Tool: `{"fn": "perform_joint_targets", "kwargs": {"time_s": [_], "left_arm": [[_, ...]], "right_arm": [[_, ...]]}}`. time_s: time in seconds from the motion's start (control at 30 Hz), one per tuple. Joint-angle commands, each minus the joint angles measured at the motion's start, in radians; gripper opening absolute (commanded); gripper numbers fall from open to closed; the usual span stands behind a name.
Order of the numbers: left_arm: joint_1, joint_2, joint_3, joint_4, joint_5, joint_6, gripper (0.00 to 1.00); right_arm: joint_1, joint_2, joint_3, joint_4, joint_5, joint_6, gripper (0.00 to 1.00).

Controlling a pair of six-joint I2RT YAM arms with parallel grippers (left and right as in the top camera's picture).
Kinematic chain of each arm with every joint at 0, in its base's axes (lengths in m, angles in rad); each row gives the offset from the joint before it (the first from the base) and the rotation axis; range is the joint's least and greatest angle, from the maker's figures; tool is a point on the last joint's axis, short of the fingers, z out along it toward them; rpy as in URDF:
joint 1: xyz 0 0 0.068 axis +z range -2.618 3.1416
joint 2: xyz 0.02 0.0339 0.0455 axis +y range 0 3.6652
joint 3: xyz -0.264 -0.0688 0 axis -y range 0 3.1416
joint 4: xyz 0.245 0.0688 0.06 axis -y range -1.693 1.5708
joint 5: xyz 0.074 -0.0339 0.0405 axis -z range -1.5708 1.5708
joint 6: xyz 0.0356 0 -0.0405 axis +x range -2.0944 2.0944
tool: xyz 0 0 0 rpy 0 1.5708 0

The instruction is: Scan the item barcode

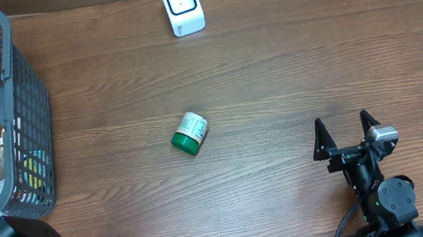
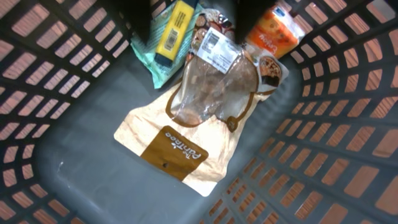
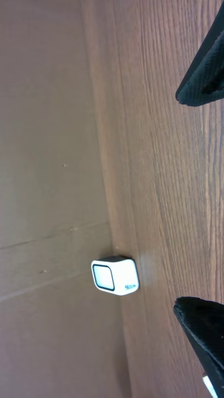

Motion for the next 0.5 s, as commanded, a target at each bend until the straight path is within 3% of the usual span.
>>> {"fn": "perform_joint_targets", "kwargs": {"time_s": [0.0,0.07,0.47], "left_arm": [[0.008,0.052,-0.005,0.002,-0.002,-0.01,0.72],[0.013,0.074,-0.005,-0.005,-0.017,-0.01,0.79],[0.026,0.181,-0.006,0.044,-0.042,0.005,0.92]], "right_arm": [[0.0,-0.001,-0.01,0.005,0.014,0.005,1.0],[0.0,-0.001,-0.01,0.005,0.014,0.005,1.0],[0.0,-0.001,-0.01,0.006,0.014,0.005,1.0]]}}
